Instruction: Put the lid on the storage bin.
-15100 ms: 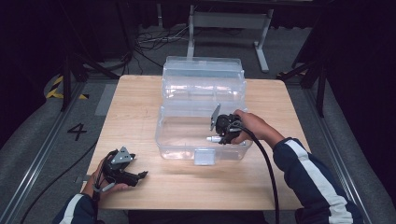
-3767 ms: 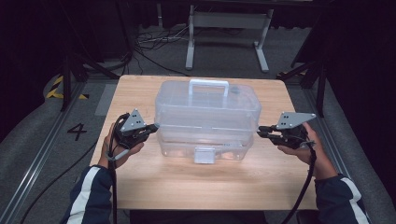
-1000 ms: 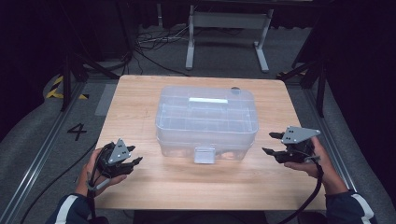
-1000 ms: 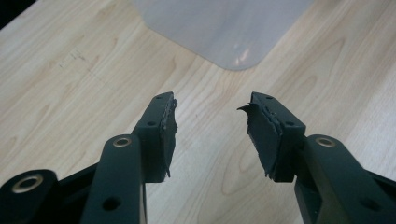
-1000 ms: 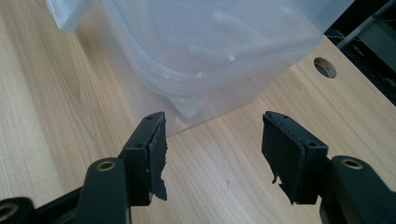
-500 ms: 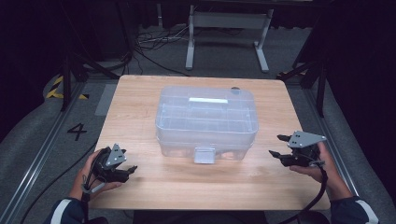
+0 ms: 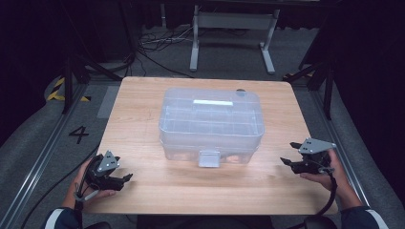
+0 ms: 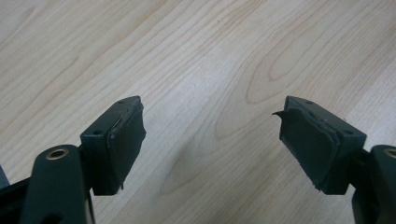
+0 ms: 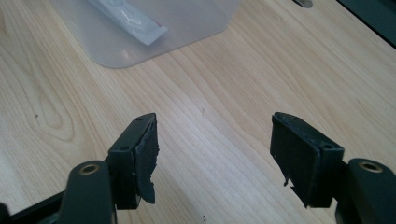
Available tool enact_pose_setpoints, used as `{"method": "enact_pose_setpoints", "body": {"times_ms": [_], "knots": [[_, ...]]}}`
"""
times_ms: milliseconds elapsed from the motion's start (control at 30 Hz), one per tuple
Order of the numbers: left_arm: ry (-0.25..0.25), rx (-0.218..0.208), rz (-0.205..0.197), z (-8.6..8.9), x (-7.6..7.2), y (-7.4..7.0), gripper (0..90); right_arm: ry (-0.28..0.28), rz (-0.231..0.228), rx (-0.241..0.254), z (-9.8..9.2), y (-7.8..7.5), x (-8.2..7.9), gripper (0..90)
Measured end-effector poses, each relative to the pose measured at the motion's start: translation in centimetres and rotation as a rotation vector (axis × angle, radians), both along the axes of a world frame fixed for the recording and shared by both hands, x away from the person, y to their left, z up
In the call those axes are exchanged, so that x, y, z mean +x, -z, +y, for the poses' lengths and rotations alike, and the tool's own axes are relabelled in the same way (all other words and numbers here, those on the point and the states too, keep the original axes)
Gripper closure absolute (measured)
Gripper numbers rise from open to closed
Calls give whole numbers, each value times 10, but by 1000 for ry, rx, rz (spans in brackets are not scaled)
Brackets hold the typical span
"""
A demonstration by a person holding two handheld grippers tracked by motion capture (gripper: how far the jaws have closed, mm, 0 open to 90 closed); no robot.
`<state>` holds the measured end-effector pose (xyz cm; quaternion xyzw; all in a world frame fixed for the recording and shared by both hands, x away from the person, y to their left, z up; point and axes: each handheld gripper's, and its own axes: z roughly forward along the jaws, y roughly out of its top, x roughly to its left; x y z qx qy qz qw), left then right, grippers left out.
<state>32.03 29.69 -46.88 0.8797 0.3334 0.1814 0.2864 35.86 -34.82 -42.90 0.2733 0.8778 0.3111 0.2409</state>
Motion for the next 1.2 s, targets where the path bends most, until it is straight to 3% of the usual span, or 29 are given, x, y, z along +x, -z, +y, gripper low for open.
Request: {"method": "enact_pose_setpoints", "body": {"times_ms": [633, 800, 1000, 1100, 1200], "knots": [[-28, -64, 51, 14, 2, 15, 189, 118, 69, 86, -33, 38, -13, 304], [-39, -101, 59, 17, 4, 18, 177, 172, 105, 151, -48, 52, -20, 288], [-48, -109, 76, 19, 5, 18, 168, 233, 118, 188, -59, 59, -26, 263], [-68, -137, 80, 21, 6, 21, 154, 252, 125, 220, -63, 62, -29, 239], [-80, -163, 62, 21, 6, 23, 150, 266, 121, 222, -65, 62, -30, 229]]}}
